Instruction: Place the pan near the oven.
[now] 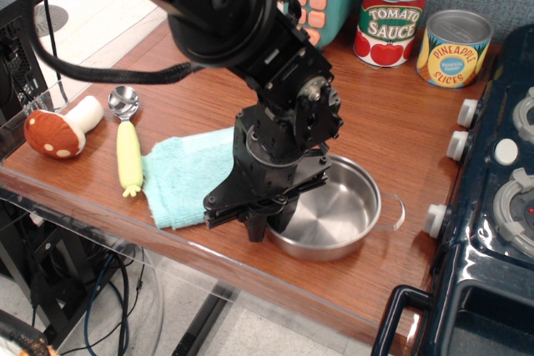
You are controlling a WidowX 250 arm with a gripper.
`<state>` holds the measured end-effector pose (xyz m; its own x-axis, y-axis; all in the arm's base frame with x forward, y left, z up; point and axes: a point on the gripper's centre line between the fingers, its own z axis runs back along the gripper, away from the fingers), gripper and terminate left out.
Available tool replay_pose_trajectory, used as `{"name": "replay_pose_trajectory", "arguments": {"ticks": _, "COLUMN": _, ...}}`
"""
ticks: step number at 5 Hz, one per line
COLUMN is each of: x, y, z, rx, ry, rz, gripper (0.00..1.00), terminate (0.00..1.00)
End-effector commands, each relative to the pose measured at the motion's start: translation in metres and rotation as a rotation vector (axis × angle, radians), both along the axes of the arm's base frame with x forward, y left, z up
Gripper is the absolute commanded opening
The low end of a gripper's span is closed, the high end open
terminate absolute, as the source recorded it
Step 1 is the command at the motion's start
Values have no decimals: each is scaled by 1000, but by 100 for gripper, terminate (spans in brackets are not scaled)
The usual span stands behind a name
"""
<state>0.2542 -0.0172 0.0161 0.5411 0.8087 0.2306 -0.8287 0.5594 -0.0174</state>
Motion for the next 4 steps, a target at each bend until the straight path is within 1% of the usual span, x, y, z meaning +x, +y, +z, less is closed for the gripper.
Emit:
{"name": "replay_pose_trajectory", "arguments": {"ticks": 1, "x": -6, "y": 9, "z": 0, "rx": 18, "ry": -17, "rz": 2, "gripper": 0, "terminate": 0}}
{"name": "replay_pose_trajectory", "arguments": {"ticks": 2, "x": -7, "y": 18, "z": 6, "rx": 3, "ry": -22, "rz": 35, "gripper": 0, "terminate": 0}}
{"name": "replay_pose_trajectory", "arguments": {"ticks": 3, "x": -7, "y": 29, "z": 30, "rx": -81, "ry": -29, "rz": 79, "gripper": 0, "terminate": 0}}
{"name": "replay_pose_trajectory", "arguments": {"ticks": 4, "x": -7, "y": 42, "z": 53, "rx": -131, "ry": -46, "rz": 127, "gripper": 0, "terminate": 0}}
